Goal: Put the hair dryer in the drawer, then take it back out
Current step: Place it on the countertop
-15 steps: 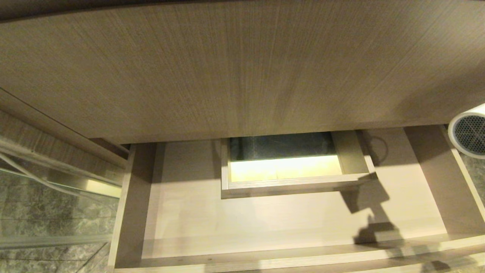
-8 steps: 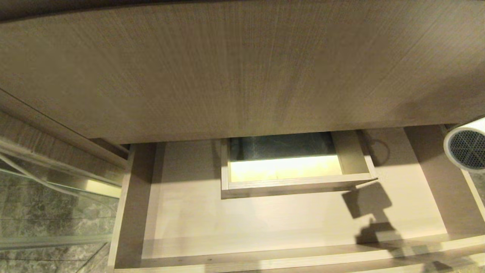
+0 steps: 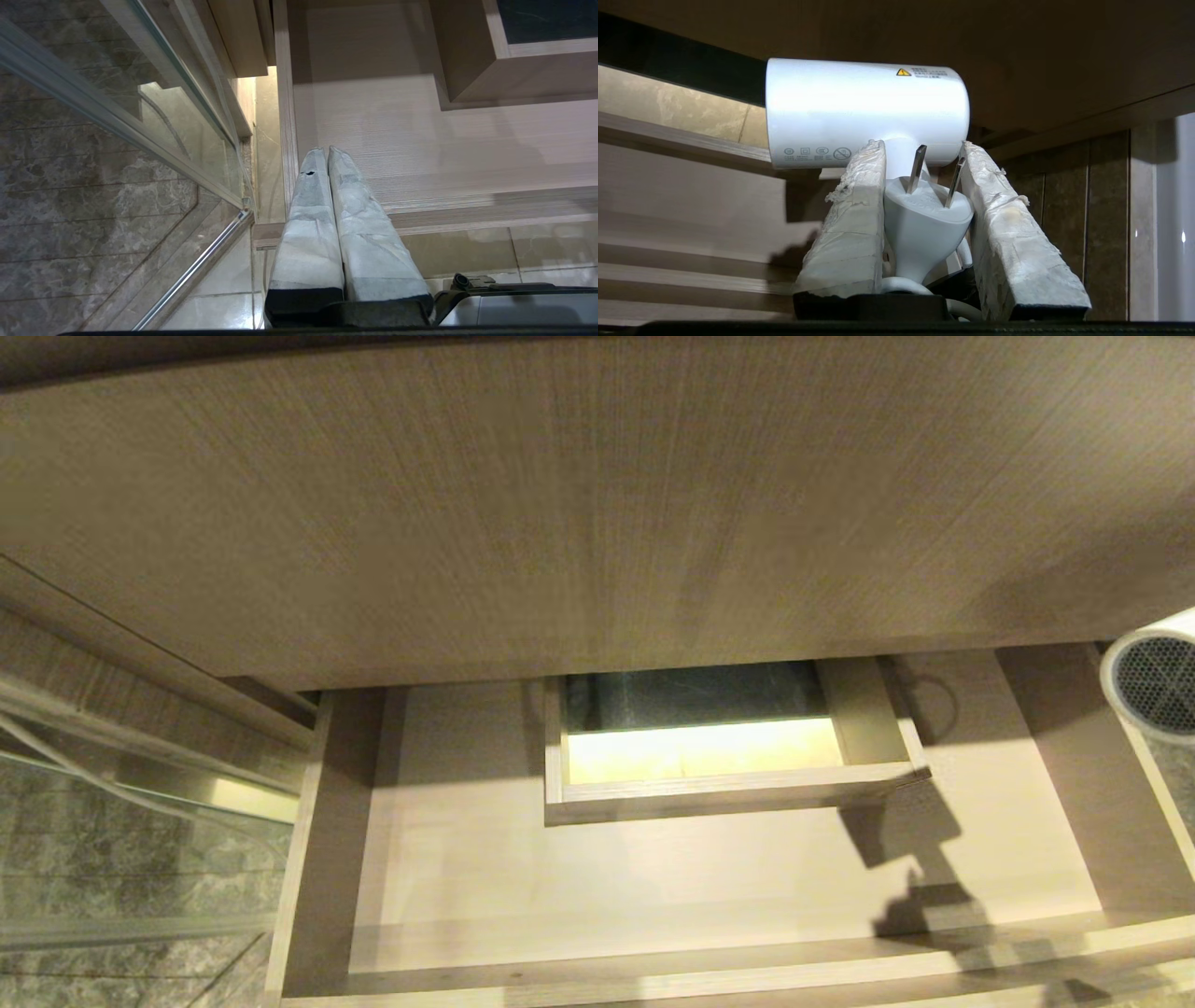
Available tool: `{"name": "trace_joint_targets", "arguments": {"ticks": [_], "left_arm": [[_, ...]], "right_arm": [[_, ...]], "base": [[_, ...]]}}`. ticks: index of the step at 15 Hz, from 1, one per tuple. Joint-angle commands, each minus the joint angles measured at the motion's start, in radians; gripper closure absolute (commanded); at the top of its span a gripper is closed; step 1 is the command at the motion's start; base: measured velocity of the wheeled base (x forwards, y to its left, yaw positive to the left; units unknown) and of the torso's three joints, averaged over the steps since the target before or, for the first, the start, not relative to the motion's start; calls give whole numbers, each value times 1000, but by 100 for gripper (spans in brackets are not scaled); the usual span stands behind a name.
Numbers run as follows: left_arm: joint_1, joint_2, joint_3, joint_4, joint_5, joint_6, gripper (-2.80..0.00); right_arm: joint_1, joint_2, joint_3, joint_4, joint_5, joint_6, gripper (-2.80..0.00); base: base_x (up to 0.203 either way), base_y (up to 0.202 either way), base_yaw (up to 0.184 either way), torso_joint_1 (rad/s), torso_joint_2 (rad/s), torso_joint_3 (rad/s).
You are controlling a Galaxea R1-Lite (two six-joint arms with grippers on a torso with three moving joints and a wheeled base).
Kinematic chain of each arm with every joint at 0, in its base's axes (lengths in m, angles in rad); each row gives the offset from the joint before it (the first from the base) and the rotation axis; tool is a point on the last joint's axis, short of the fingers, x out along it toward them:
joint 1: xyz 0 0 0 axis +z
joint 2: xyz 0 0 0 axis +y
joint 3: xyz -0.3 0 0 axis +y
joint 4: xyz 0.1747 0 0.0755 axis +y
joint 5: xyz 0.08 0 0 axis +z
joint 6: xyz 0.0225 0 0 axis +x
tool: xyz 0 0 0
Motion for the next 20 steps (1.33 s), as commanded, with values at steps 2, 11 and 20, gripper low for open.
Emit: {"name": "trace_joint_targets", "arguments": {"ticks": [2, 11, 20], "left_arm": [[0, 0, 0, -1, 0, 0, 0], [0, 0, 0, -1, 0, 0, 0], [0, 0, 0, -1, 0, 0, 0]], "right_arm": [[0, -5, 2, -1, 2, -3, 0], [2, -28, 16, -24, 4, -3, 0], [0, -47, 31, -46, 4, -5, 0]], "base": [[0, 0, 0, 64, -234, -160], [0, 0, 0, 55, -189, -134], [0, 0, 0, 158, -434, -279]]}}
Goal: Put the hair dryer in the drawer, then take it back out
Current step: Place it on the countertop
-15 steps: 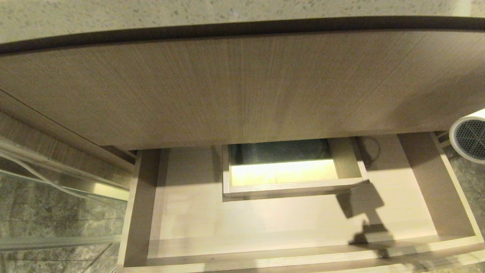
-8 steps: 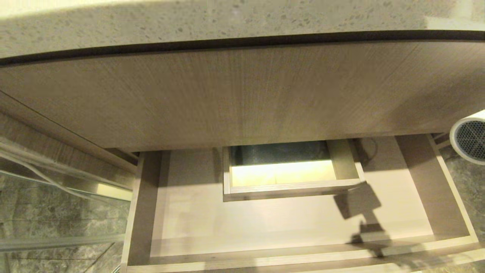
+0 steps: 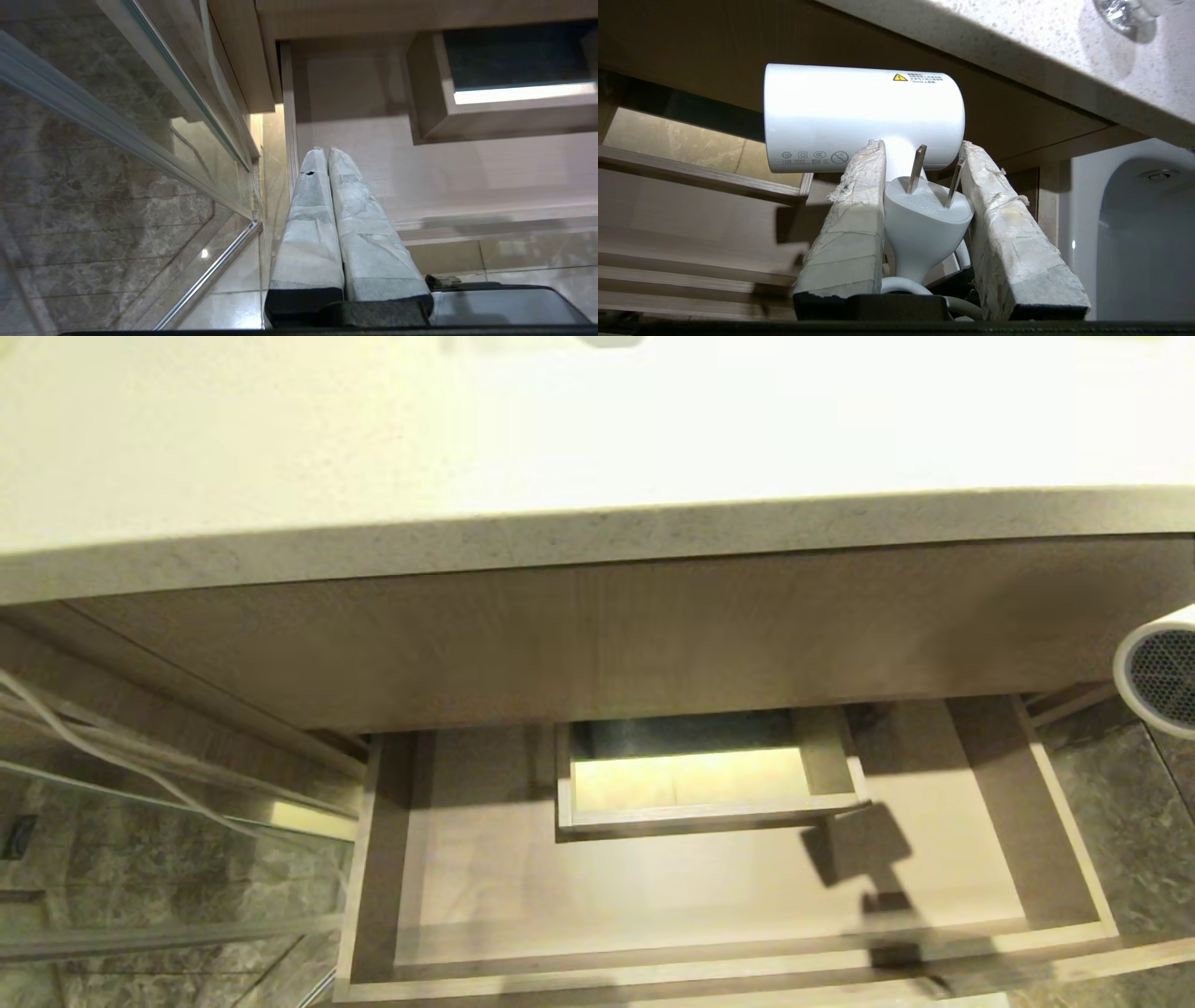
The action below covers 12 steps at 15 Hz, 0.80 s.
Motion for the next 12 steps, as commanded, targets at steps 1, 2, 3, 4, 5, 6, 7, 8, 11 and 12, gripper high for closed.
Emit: {"name": "trace_joint_targets", "arguments": {"ticks": [1, 2, 3, 4, 5, 6, 7, 8, 11, 12], "left_arm": [[0, 0, 0, 0, 0, 0, 0], [0, 0, 0, 0, 0, 0, 0], [0, 0, 0, 0, 0, 0, 0], [0, 0, 0, 0, 0, 0, 0], [0, 0, 0, 0, 0, 0, 0], [0, 0, 0, 0, 0, 0, 0], [0, 0, 0, 0, 0, 0, 0], [0, 0, 0, 0, 0, 0, 0], [0, 0, 0, 0, 0, 0, 0], [0, 0, 0, 0, 0, 0, 0]], "right_arm": [[0, 0, 0, 2, 2, -3, 0], [0, -2, 0, 2, 2, -1, 0], [1, -2, 0, 2, 2, -3, 0], [0, 0, -1, 2, 2, -2, 0], [0, 0, -2, 2, 2, -3, 0], [0, -2, -2, 2, 2, -1, 0], [0, -2, 0, 2, 2, -1, 0], [0, -2, 0, 2, 2, -1, 0], [2, 1, 0, 6, 1, -1, 0], [2, 2, 0, 6, 1, -1, 0]], "base": [[0, 0, 0, 207, -523, -320], [0, 0, 0, 206, -530, -318], [0, 0, 0, 217, -532, -325], [0, 0, 0, 218, -535, -320], [0, 0, 0, 231, -548, -329], [0, 0, 0, 222, -559, -315], [0, 0, 0, 251, -570, -330], [0, 0, 0, 253, -584, -332], [0, 0, 0, 269, -604, -341], [0, 0, 0, 270, -600, -328]]}}
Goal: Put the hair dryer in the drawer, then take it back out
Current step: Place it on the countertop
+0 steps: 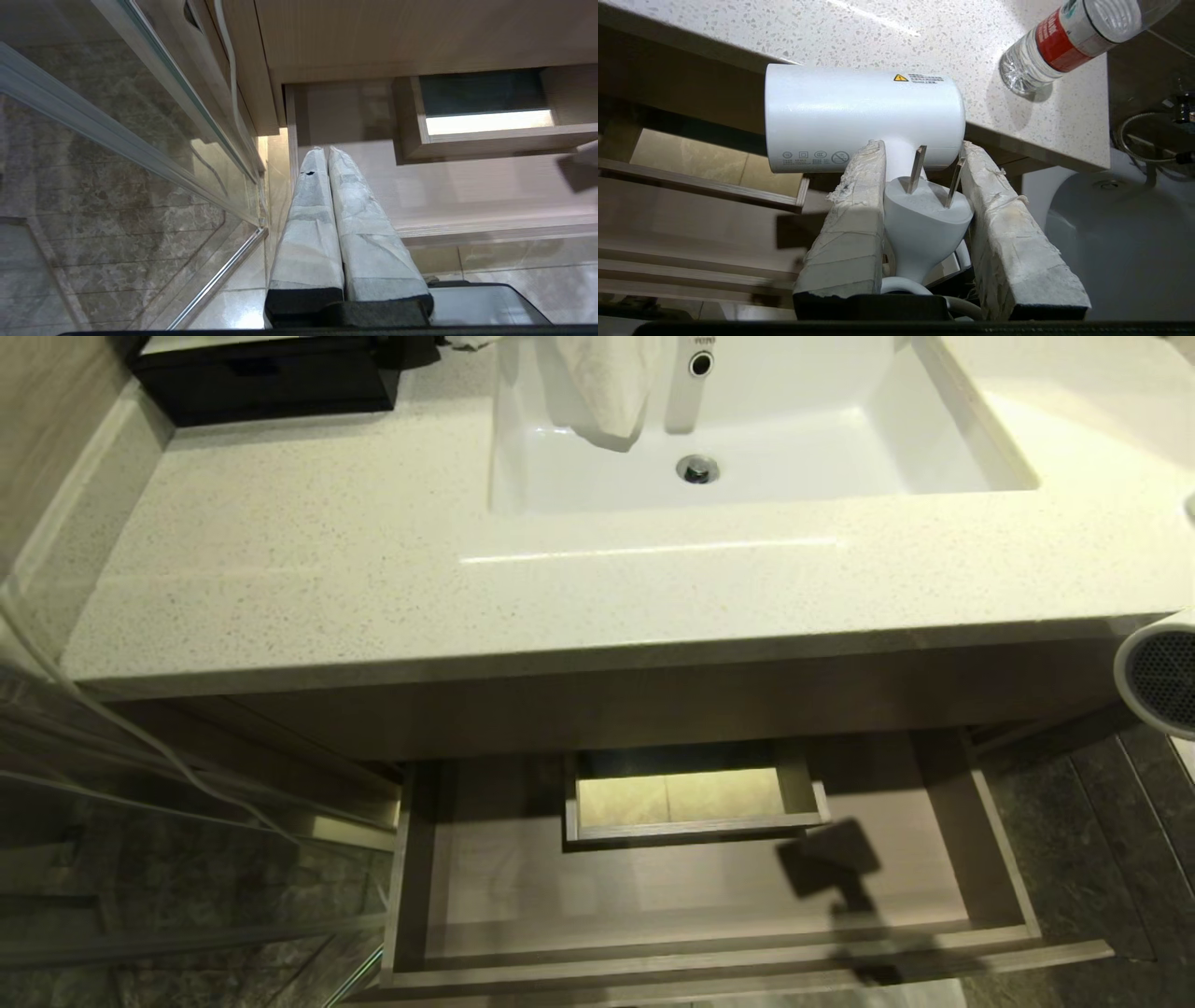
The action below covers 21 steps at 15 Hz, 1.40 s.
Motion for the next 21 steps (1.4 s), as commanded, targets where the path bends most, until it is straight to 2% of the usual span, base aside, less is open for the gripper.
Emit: {"name": "trace_joint_targets", "arguments": {"ticks": [1, 5, 9, 21], "left_arm": [[0, 0, 0, 0, 0, 0, 0], [0, 0, 0, 0, 0, 0, 0], [0, 0, 0, 0, 0, 0, 0], [0, 0, 0, 0, 0, 0, 0]], "right_arm": [[0, 5, 0, 4, 2, -3, 0], [0, 29, 2, 20, -2, 2, 0], [0, 97, -26, 174, -1, 60, 0], [1, 74, -18, 167, 3, 40, 0]], "base": [[0, 0, 0, 207, -461, -251], [0, 0, 0, 93, -203, -109], [0, 0, 0, 0, 0, 0], [0, 0, 0, 0, 0, 0]]}}
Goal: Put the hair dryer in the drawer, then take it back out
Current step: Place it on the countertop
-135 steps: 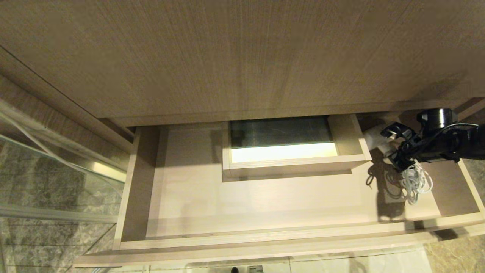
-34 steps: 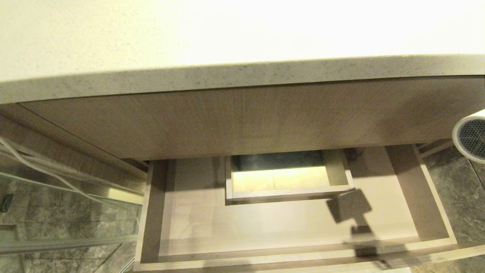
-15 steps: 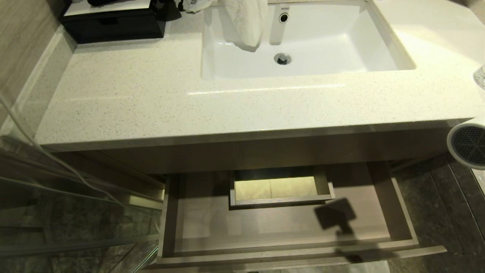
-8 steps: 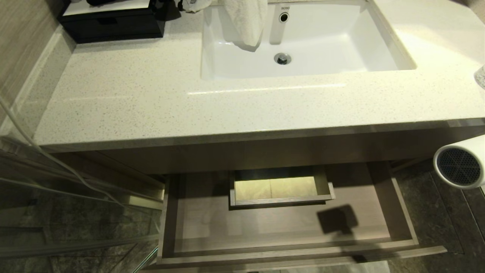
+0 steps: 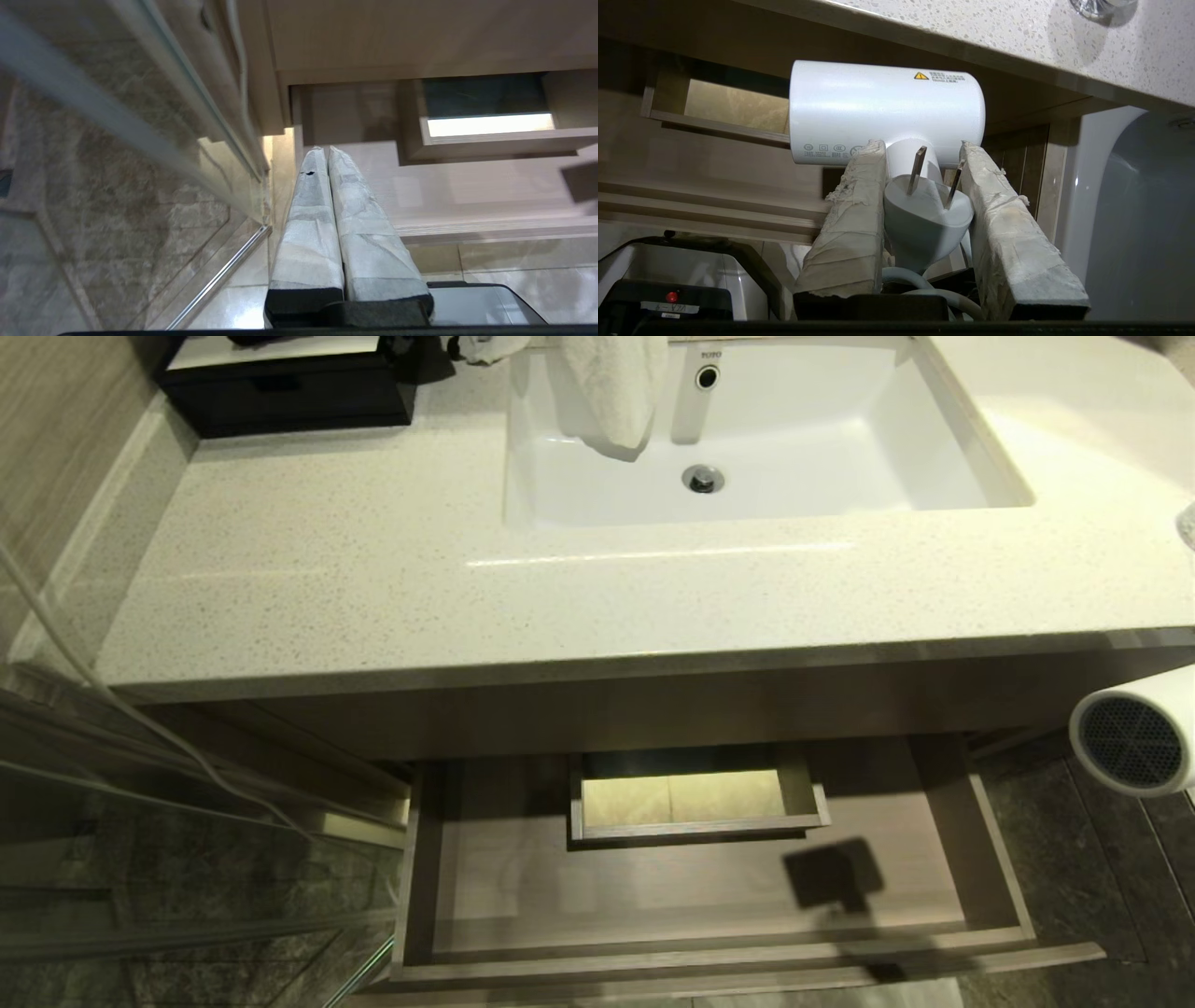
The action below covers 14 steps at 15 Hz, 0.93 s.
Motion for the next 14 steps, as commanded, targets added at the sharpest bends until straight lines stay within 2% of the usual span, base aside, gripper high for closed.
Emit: {"name": "trace_joint_targets", "arguments": {"ticks": [1, 3, 9, 14], "left_arm": [[0, 0, -1, 0, 0, 0, 0], [0, 0, 0, 0, 0, 0, 0], [0, 0, 0, 0, 0, 0, 0], [0, 0, 0, 0, 0, 0, 0]], "right_arm": [[0, -2, 1, 4, 2, -3, 0], [0, -4, 1, 3, 2, -11, 0], [0, -11, 4, 4, 3, -22, 0], [0, -19, 5, 4, 3, -22, 0]], "base": [[-4, -5, 59, 2, 0, 6], [-4, -5, 116, 2, 1, 4], [1, -9, 192, 2, 1, 1], [0, 0, 20, 0, 0, 0]]}}
